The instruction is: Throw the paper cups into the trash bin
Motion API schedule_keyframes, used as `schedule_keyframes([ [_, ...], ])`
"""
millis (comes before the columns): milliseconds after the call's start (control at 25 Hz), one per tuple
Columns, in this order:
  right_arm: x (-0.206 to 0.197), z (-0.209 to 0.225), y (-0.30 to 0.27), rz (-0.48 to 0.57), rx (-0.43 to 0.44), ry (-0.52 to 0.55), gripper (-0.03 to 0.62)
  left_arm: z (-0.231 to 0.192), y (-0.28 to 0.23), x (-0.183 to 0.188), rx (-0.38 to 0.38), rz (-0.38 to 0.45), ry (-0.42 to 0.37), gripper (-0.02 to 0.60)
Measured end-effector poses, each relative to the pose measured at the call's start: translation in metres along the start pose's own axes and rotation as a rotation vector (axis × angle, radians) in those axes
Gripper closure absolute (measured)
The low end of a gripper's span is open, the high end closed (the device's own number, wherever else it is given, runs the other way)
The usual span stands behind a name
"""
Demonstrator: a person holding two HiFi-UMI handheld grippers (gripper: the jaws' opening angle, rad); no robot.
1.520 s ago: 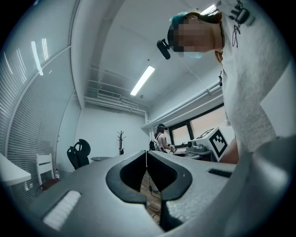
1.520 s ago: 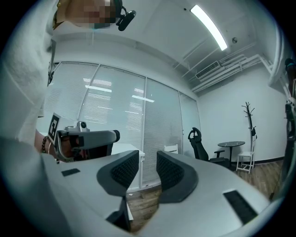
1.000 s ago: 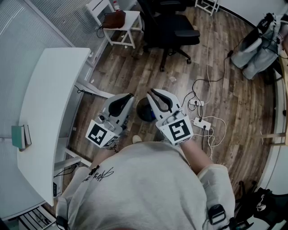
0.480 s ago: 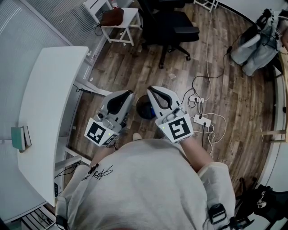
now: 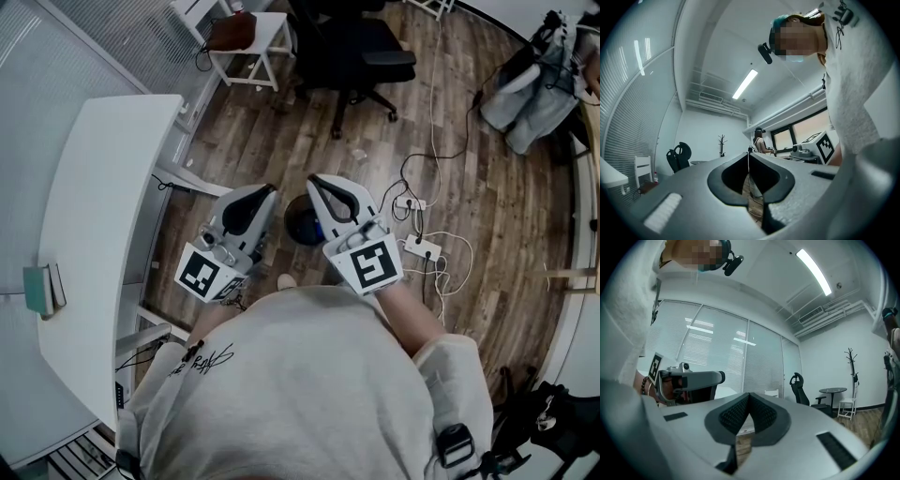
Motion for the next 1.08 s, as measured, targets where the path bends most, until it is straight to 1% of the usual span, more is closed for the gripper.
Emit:
schedule_keyframes([
  [320, 0.002, 0.001, -0.002, 0.007, -0.007, -0.018, 0.586, -0.003, -0.002, 0.0, -0.004, 0.001, 0.0, 0.574],
  [720, 0.005, 0.004, -0.006, 0.009, -0.021, -0.008, 0.586, -0.009, -0.002, 0.002, -0.002, 0.006, 0.005, 0.574],
  [1080, 0.002, -0.002, -0.006, 0.002, -0.009, -0.003, 0.586, -0.008, -0.001, 0.0, 0.0, 0.007, 0.005, 0.574],
])
Point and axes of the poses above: the fingertips, and each gripper's own axes: y backward along the fingers, z to its right, x out of its top, the point moved 4 cm from there along y, backward along the fingers, and after that the axes turned 15 degrees about x, right-handed, at the moved point
